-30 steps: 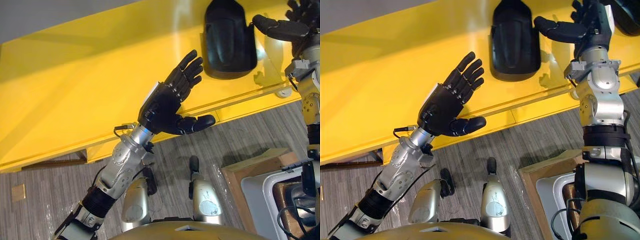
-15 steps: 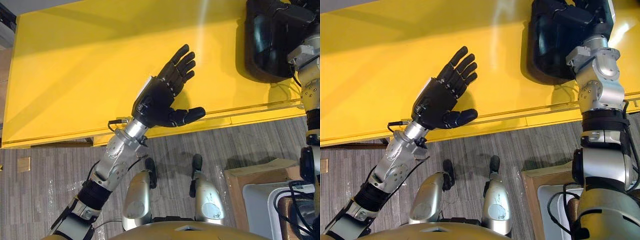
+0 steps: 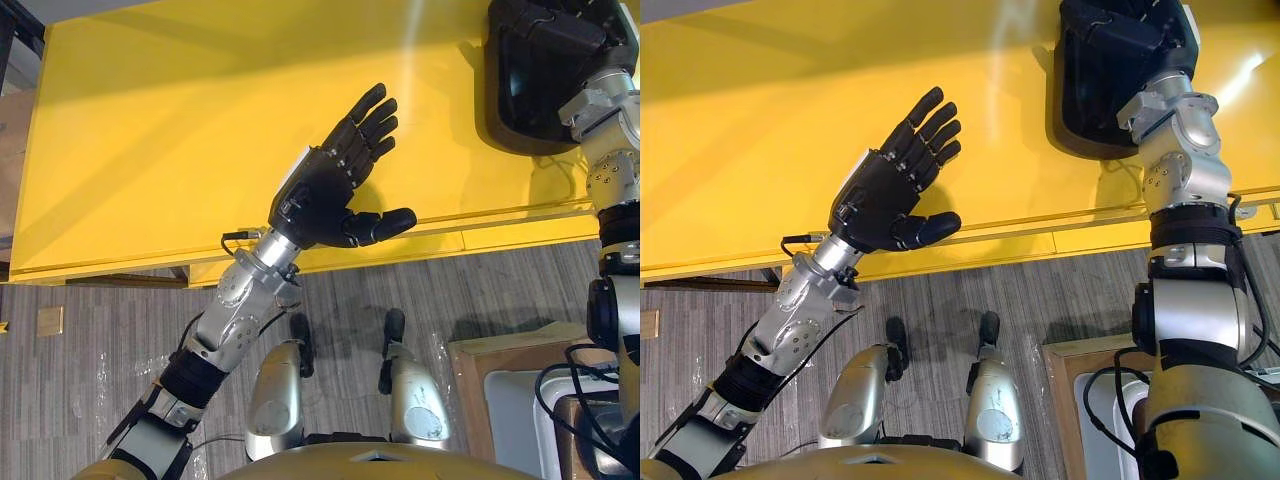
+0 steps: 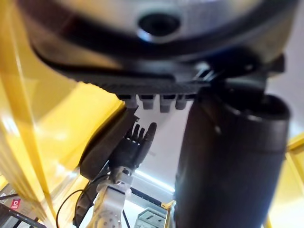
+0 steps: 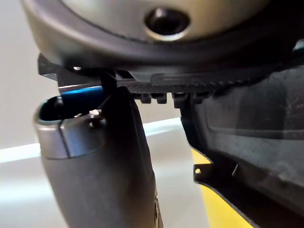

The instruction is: Walk over and take three plastic housings, then place them on the shelf

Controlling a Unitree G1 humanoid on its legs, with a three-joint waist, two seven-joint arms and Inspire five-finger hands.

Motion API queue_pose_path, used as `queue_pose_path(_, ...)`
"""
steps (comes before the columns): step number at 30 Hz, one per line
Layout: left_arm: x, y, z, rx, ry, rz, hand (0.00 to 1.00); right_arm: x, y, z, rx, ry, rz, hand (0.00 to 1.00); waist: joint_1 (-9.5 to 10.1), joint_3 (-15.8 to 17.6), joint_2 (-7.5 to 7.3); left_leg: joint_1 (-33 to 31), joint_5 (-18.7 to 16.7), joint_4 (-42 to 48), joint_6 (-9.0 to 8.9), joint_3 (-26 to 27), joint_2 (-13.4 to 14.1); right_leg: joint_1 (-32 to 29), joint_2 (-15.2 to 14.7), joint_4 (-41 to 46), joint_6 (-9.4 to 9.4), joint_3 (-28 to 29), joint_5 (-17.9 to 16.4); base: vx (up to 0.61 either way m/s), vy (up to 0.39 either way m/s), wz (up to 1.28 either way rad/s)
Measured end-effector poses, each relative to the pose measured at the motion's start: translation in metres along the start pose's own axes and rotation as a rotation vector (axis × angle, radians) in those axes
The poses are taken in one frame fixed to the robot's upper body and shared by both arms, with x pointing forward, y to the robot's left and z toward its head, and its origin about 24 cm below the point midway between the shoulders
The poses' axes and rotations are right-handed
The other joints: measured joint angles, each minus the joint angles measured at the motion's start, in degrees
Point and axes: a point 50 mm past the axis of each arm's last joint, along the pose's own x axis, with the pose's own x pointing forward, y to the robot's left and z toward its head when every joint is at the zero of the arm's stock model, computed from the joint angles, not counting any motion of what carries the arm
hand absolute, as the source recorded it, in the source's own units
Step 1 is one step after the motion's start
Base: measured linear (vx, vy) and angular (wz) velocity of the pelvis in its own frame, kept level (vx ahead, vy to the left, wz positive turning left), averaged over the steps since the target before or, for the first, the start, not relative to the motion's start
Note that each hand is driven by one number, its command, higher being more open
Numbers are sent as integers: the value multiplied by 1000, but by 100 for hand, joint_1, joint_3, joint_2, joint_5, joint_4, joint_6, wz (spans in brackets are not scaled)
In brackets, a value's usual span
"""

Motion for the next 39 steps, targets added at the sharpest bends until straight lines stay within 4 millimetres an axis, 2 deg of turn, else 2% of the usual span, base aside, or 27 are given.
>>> queue_pose_path(3, 0, 1, 1, -2, -4, -1, 100, 6, 11, 9, -12, -17, 60, 100, 13, 0, 0, 6, 60, -67, 4, -29, -28, -16, -19, 0, -1, -35, 1, 15, -8, 7)
queue_pose_path(9, -1, 5, 5, -8, -22, 17, 100, 12, 18, 16, -10, -27, 108, 100, 51, 0, 1, -8, 74, -63, 9, -76, -52, -1, -34, 1, -3, -70, 2, -12, 1, 4)
queue_pose_path(18, -5, 12, 0, -14, 6, 40, 100, 11, 19, 6, 6, 24, 176, 100, 28, 1, 5, -39, 78, -45, 15, -118, -51, 17, -30, 2, -5, -113, 1, -5, 0, 1)
queue_pose_path(39, 4, 26, 14, 44, -26, 31, 100, 5, 33, -8, -65, 131, 452, 100, 43, -6, 33, -58, 95, -49, 13, -151, -85, 18, -29, 2, -9, -160, -1, 0, 0, 0)
